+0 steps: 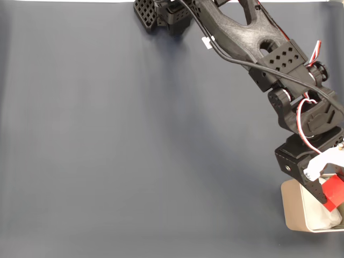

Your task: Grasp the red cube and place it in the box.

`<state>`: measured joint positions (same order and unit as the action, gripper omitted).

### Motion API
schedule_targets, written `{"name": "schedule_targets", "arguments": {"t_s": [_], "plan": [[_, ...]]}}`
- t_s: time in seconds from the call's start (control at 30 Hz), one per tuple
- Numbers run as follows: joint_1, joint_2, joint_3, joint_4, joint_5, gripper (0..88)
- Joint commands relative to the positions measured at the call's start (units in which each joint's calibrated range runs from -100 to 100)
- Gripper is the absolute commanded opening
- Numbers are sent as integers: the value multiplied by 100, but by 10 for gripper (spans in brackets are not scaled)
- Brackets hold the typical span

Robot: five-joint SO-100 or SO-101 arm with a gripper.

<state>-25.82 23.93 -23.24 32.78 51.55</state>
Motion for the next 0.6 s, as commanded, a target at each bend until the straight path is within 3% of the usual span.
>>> {"name": "schedule_targets", "arguments": {"t_s": [0.0, 0.17, 0.33, 0.57], "plan": [[11, -53, -350, -130, -88, 122], [18, -62, -322, -253, -151, 305], [25, -88, -277, -302, -117, 378], [25, -96, -277, -327, -54, 406]]}}
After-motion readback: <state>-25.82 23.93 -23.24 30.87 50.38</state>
